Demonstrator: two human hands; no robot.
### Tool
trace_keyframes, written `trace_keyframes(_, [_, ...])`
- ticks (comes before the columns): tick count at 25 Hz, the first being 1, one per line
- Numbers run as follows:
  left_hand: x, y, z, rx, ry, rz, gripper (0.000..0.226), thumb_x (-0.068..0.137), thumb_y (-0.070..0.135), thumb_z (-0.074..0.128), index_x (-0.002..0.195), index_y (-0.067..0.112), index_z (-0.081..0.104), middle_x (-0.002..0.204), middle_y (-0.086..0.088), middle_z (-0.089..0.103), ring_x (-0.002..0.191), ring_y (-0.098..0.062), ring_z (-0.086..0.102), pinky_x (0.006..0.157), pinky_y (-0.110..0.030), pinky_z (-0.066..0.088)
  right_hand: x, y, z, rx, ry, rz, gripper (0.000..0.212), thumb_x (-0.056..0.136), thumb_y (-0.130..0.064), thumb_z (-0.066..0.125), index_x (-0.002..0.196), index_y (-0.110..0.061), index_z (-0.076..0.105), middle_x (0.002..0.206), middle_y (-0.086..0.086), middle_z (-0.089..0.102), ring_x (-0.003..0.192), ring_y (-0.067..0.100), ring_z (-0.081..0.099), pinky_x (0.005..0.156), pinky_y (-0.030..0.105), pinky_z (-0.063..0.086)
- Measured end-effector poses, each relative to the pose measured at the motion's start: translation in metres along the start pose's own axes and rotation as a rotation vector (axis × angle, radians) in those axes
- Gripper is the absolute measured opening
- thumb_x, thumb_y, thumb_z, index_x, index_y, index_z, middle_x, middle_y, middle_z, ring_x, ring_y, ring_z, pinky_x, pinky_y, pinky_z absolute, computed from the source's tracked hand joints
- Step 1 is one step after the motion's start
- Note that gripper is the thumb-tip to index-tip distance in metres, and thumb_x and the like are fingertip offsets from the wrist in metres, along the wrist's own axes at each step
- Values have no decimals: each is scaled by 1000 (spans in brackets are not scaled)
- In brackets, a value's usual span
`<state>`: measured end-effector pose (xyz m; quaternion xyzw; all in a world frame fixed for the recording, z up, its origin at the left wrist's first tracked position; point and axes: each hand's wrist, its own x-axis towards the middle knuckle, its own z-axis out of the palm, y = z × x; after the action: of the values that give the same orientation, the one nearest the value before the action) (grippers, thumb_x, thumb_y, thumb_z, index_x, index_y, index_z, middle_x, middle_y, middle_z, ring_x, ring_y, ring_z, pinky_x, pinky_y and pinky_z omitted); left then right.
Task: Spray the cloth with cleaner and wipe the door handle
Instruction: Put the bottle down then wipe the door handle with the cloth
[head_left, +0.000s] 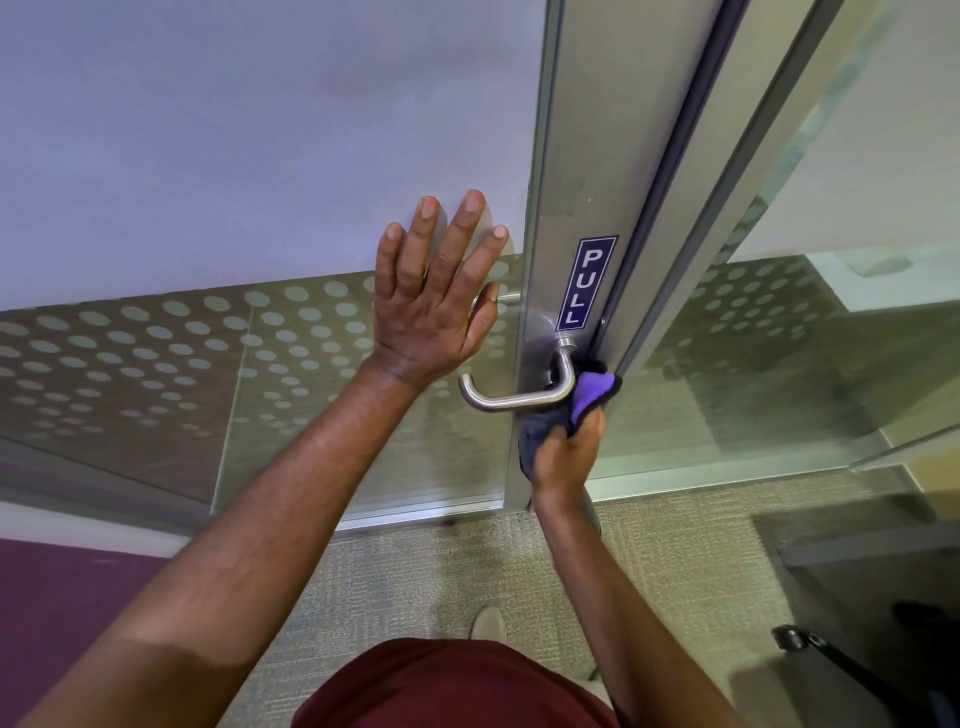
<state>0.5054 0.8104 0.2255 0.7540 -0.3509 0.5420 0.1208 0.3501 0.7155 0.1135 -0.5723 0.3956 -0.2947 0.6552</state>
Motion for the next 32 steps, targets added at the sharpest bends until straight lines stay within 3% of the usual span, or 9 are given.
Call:
trace_keyframes(2, [0,-1,1,1,4,1,59,101,37,57,155,21,42,162,-8,33,163,-23,-6,131,-46,2,2,1,9,-177,21,-99,56,84,26,39,137,13,53,140,19,51,128,9,51,109,1,29])
trace_keyframes(4, [-1,-1,1,2,5,4,59,101,37,57,156,21,41,162,-8,31,163,-23,-6,131,-46,2,-2,6,12,-295,-4,-207,59,86,26,43,143,14,50,155,25,36,143,25,42,121,13,23])
trace_keyframes(8, [0,-1,2,5,12,2,59,101,38,56,156,21,40,165,-6,27,163,-23,-5,132,-45,1,2,23,9,-300,-65,-326,60,91,12,46,148,-3,48,152,24,38,127,-7,50,104,7,40])
trace_keyframes(10, [0,-1,2,0,16,1,59,102,39,55,156,22,41,168,-6,26,163,-23,-4,132,-45,1,6,33,2,-422,-149,-279,62,95,1,53,152,-23,41,155,15,37,130,11,48,105,19,42])
trace_keyframes(15, [-1,-1,3,-16,28,3,60,101,38,56,157,22,40,176,1,13,164,-23,-1,132,-45,1,20,54,-1,-773,-246,-564,54,76,16,73,124,-9,69,140,5,35,123,26,48,97,33,55])
trace_keyframes(22, [-2,-2,3,-10,10,-2,60,101,38,57,156,22,40,166,-5,27,163,-23,-3,132,-45,1,36,70,-10,-995,-470,-696,70,79,16,70,143,-10,62,136,20,56,117,39,55,94,45,57])
trace_keyframes(25, [-1,-1,1,-2,-1,-5,59,101,38,57,156,21,40,163,-7,29,163,-23,-5,132,-45,0,40,82,-28,-912,-579,-484,62,90,8,68,147,-17,58,144,10,49,125,10,53,97,20,50])
trace_keyframes(27, [-1,-2,2,-4,1,-7,59,101,38,57,155,21,41,163,-7,30,163,-23,-5,132,-45,1,36,79,-29,-600,-501,-97,41,99,2,61,135,-17,63,130,6,58,95,-8,64,73,9,50])
trace_keyframes(32, [-3,-1,3,-12,19,-7,60,101,38,57,157,23,39,165,-5,26,164,-23,-2,132,-45,2,13,46,-43,134,-277,347,47,92,21,36,119,-1,67,92,5,73,83,20,66,72,24,54])
